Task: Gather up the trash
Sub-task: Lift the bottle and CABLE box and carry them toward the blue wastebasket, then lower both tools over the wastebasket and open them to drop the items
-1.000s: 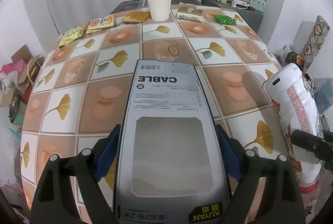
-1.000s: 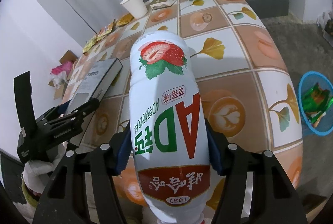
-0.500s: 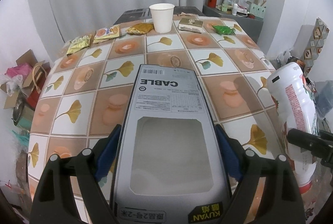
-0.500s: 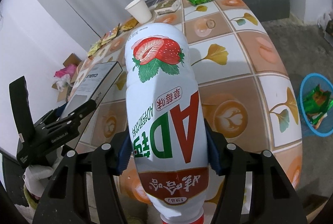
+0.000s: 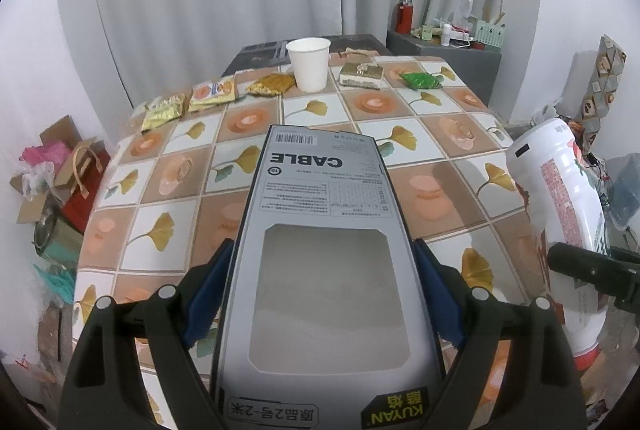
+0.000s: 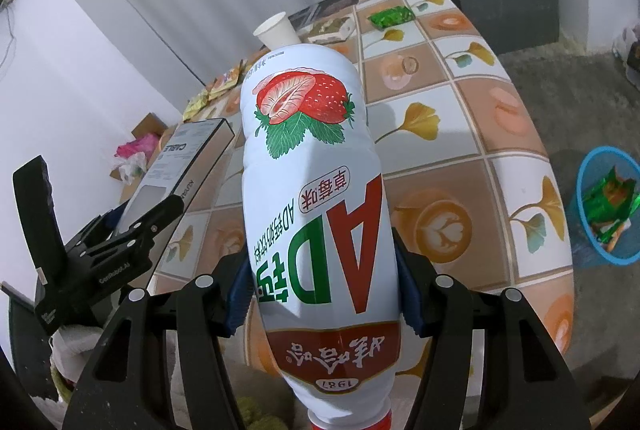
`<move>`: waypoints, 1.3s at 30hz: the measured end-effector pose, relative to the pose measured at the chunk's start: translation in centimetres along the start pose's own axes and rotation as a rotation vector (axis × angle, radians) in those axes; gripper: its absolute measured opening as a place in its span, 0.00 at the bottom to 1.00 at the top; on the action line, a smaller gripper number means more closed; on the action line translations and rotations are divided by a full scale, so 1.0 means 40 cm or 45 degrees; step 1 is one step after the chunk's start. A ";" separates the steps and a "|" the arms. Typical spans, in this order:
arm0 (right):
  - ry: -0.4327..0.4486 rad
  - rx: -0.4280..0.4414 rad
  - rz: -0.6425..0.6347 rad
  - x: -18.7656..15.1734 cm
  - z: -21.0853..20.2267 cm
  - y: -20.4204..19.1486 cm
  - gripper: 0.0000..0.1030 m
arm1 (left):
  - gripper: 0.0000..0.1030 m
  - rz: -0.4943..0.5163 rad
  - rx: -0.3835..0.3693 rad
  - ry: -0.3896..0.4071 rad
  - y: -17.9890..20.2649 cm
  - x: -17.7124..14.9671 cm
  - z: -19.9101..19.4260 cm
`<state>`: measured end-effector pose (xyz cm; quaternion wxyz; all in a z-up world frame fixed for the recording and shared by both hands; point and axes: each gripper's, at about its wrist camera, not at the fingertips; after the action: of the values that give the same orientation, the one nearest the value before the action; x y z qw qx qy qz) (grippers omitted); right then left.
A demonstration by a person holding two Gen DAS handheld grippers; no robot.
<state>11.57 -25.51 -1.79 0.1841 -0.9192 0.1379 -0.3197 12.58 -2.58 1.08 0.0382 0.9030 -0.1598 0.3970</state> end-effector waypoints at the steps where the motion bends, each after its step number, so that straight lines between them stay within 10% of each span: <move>1: 0.004 0.003 0.002 0.000 -0.003 0.001 0.55 | 0.82 0.004 0.004 0.007 0.002 0.001 -0.007; 14: 0.086 0.068 0.057 -0.007 -0.084 0.029 0.55 | 0.82 0.052 -0.004 0.071 0.051 0.018 -0.077; 24: 0.218 0.156 0.257 -0.039 -0.168 0.143 0.55 | 0.82 0.151 -0.205 0.056 0.175 0.074 -0.065; 39: 0.577 -0.065 1.000 -0.191 -0.417 0.729 0.55 | 0.82 0.473 -0.744 -0.259 0.816 0.247 0.161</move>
<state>-8.83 -52.93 -6.19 0.2338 -0.7083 0.5208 -0.4152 12.98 -37.28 1.99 0.2057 0.8444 -0.4309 0.2427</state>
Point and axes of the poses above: each gripper's, at about its wrist camera, not at the fingertips, and z roughly the way its jaws point, y to its right, x to its top, and after that the axes turned 2 degrees about y, right-handed
